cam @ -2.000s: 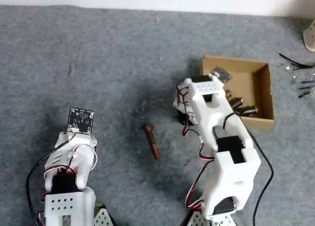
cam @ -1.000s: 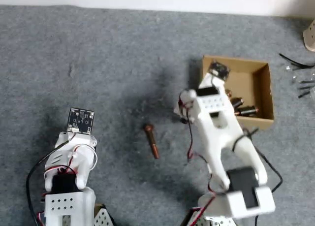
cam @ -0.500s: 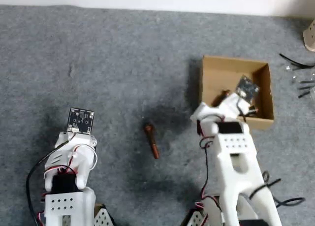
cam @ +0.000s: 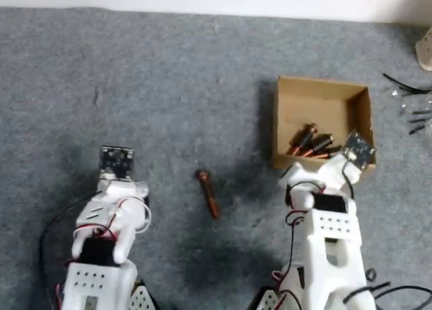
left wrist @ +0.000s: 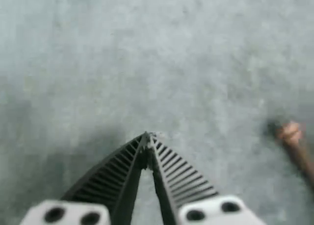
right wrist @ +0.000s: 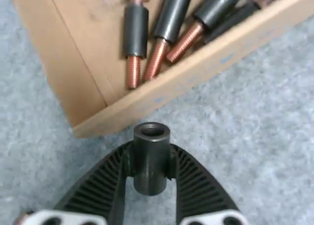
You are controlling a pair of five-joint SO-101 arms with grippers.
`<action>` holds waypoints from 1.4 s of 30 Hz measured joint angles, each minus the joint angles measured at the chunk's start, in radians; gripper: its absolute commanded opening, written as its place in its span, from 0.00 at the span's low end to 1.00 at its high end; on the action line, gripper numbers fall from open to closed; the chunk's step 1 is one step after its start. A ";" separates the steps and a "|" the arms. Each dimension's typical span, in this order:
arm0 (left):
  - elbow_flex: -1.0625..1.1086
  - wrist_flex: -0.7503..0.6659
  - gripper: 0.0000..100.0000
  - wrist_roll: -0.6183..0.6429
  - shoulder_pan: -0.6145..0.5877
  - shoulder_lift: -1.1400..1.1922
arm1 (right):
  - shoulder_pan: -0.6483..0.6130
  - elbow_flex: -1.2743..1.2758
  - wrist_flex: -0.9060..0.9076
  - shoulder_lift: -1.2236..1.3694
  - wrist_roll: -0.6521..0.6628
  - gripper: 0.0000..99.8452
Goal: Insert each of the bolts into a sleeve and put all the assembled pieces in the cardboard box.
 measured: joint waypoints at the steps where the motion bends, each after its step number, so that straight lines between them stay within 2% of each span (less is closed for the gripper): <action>1: 0.000 -0.008 0.01 0.000 0.025 0.008 | 0.000 0.008 -0.006 -0.008 0.000 0.00; 7: -0.107 -0.011 0.01 0.021 0.127 0.012 | 0.000 0.012 -0.035 -0.012 0.006 0.00; 11: -0.298 0.054 0.01 0.173 0.212 0.101 | 0.000 0.012 -0.046 -0.012 0.006 0.00; 17: -0.522 0.089 0.01 0.245 0.370 0.528 | 0.000 0.012 -0.063 -0.012 0.006 0.00; 20: -0.621 0.077 0.02 0.362 0.462 0.776 | 0.000 0.012 -0.066 -0.012 0.006 0.00; 22: -0.675 0.074 0.06 0.470 0.500 0.919 | 0.000 0.012 -0.068 -0.012 0.006 0.00; 24: -0.717 0.071 0.14 0.565 0.506 1.034 | 0.000 0.012 -0.068 -0.012 0.006 0.00; 27: -0.753 0.071 0.23 0.629 0.503 1.174 | 0.000 0.012 -0.068 -0.012 0.006 0.00; 35: -0.859 0.071 0.15 0.663 0.502 1.399 | 0.000 0.012 -0.068 -0.012 0.006 0.00; 42: -0.928 0.069 0.13 0.663 0.419 1.525 | 0.000 0.012 -0.068 -0.012 0.006 0.00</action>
